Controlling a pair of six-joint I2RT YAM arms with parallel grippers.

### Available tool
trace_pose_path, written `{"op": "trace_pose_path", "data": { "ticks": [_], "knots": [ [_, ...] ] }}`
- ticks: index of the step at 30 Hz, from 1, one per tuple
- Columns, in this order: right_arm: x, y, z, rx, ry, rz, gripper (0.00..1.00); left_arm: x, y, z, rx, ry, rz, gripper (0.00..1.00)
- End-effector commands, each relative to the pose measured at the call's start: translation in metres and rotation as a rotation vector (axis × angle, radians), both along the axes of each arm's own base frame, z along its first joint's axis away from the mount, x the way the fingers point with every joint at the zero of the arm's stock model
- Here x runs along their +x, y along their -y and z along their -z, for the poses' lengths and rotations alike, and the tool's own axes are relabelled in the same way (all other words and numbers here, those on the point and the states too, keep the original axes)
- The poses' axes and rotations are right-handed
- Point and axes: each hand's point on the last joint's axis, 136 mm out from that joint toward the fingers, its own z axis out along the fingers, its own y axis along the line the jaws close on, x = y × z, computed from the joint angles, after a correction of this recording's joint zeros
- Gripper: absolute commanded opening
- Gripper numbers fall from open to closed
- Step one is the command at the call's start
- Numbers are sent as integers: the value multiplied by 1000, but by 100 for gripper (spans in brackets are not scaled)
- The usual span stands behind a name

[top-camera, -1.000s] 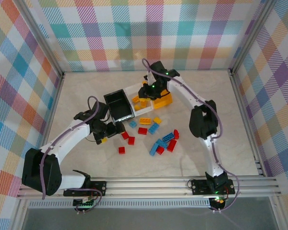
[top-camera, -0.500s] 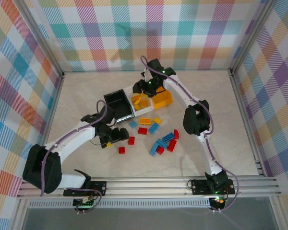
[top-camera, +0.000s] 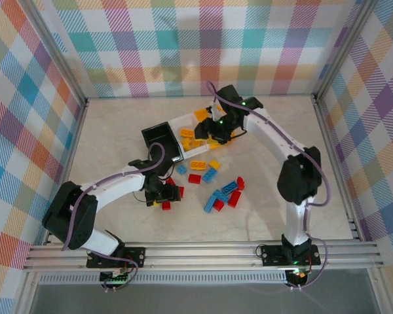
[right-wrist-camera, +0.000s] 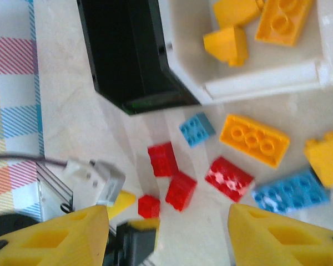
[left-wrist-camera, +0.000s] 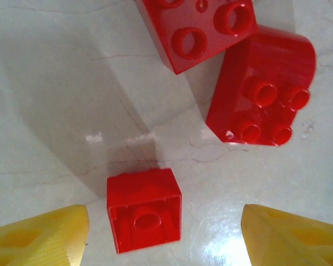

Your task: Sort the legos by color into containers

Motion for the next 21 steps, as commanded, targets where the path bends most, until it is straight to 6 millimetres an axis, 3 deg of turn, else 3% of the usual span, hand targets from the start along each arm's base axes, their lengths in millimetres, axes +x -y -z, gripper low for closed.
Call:
{"op": "trace_pose_path", "data": {
  "ticks": [1, 9, 17, 21],
  "knots": [
    [-22, 17, 10, -48, -9, -9, 59, -1, -4, 16, 42, -4, 1, 68],
    [-62, 40, 29, -66, -72, 37, 59, -3, -10, 32, 94, -27, 35, 54],
    [-69, 44, 33, -68, -82, 52, 59, -6, -12, 34, 94, -28, 39, 33],
    [-79, 49, 45, -116, -117, 39, 59, -4, -12, 21, 82, -1, 38, 27]
  ]
}}
